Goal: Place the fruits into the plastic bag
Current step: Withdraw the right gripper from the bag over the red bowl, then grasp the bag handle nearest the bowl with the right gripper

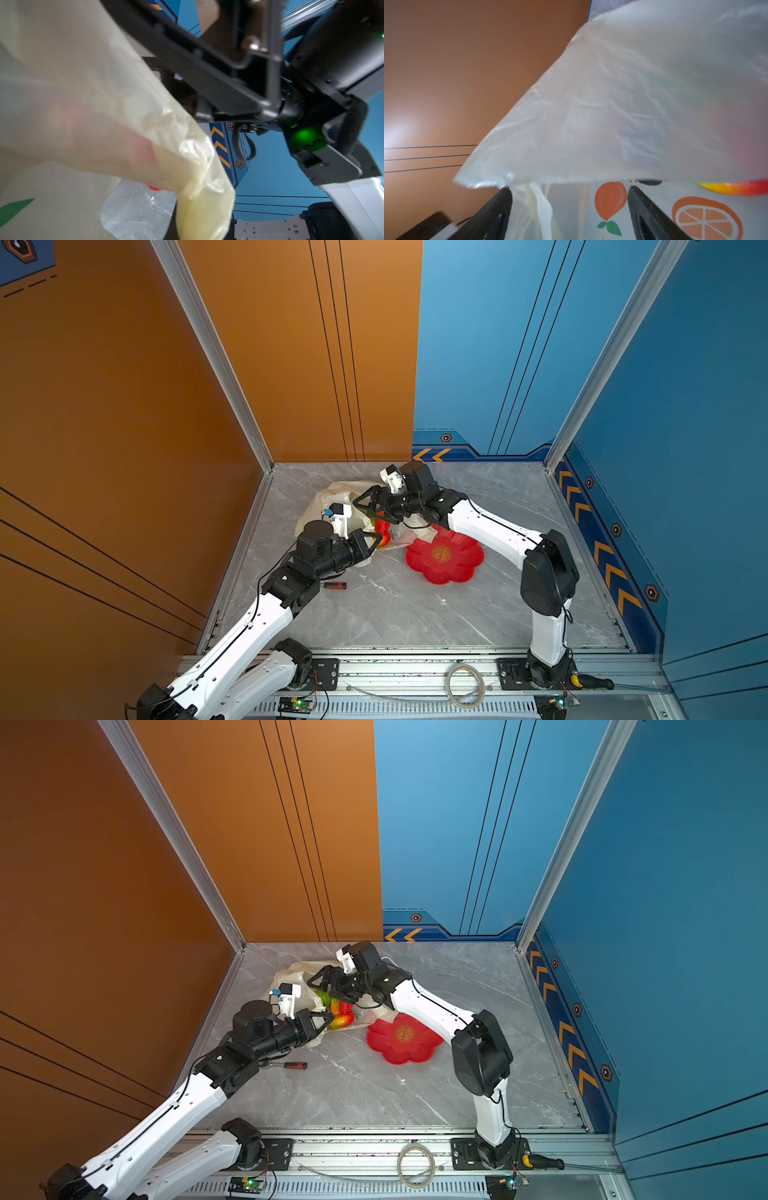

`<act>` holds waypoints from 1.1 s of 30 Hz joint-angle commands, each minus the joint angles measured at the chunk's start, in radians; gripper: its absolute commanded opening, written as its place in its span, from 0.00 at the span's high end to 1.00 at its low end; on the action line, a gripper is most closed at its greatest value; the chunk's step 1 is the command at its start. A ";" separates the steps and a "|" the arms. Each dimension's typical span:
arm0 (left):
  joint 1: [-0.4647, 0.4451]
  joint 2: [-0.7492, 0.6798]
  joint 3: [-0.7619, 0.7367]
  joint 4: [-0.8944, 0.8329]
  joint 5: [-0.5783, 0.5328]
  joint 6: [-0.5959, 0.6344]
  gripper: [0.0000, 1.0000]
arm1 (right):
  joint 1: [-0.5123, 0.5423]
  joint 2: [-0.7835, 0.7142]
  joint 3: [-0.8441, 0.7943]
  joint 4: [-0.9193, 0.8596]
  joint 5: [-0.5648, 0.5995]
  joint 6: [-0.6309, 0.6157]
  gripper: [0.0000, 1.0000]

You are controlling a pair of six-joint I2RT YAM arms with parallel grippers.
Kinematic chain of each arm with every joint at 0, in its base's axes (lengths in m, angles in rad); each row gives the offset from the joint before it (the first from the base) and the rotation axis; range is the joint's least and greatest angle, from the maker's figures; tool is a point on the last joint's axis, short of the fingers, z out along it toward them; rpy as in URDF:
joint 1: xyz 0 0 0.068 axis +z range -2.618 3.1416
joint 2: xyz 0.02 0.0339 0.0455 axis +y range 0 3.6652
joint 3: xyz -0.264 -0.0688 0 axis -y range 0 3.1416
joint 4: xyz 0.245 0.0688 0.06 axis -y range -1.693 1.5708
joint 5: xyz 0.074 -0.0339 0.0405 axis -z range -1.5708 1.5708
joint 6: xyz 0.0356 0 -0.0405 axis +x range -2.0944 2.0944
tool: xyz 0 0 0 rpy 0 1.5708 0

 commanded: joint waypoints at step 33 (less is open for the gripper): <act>0.044 -0.080 -0.023 -0.020 0.055 0.015 1.00 | 0.148 -0.348 -0.121 -0.802 0.861 -0.612 0.00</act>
